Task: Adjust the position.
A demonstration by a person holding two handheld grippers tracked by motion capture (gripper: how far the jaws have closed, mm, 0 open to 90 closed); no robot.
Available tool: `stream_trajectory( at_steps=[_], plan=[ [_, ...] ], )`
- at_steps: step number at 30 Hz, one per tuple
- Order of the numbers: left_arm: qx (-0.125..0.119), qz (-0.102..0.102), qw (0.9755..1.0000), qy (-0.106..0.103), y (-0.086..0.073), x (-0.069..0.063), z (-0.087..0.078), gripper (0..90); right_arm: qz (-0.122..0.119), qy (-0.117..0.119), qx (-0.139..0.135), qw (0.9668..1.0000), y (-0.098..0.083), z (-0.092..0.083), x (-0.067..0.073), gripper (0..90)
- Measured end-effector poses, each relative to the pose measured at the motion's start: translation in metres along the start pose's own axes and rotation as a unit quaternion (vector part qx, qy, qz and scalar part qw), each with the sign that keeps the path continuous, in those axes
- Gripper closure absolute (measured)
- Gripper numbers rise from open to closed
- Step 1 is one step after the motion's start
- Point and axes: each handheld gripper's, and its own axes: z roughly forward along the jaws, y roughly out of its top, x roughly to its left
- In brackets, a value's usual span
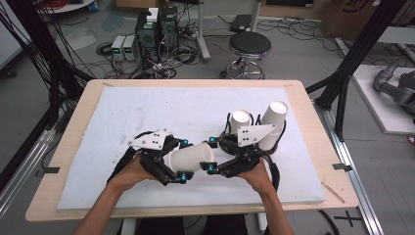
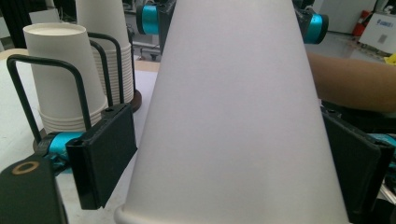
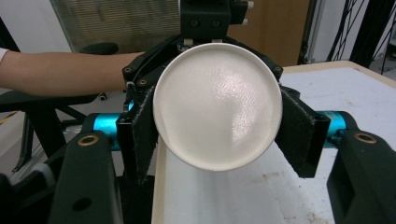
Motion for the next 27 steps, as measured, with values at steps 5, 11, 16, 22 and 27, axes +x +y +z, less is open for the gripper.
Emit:
stream_trajectory(
  at_steps=[5,11,16,22,27],
  plan=[
    [0.004,0.001,1.0,0.004,-0.0024,-0.0009,-0.0004,12.3,-0.002,0.0,-0.003,1.0,-0.0006,-0.0004,-0.0007,36.8],
    [0.002,0.001,1.0,0.005,-0.0035,0.0,-0.0024,16.0,-0.003,-0.001,-0.001,1.0,-0.0012,0.0014,-0.0006,36.8],
    [0.006,0.007,0.9999,-0.005,-0.0032,-0.0003,-0.0043,25.4,-0.002,0.001,0.0,1.0,-0.002,0.0033,-0.0007,37.0],
    [0.006,0.013,0.9999,-0.006,-0.0029,0.0,-0.0055,30.1,-0.002,0.002,-0.001,1.0,-0.0028,0.003,-0.0014,37.3],
    [0.009,0.013,0.9999,-0.001,-0.0032,-0.0004,-0.0051,30.9,-0.003,0.002,0.0,1.0,-0.0044,0.0029,-0.002,36.4]
  ],
)
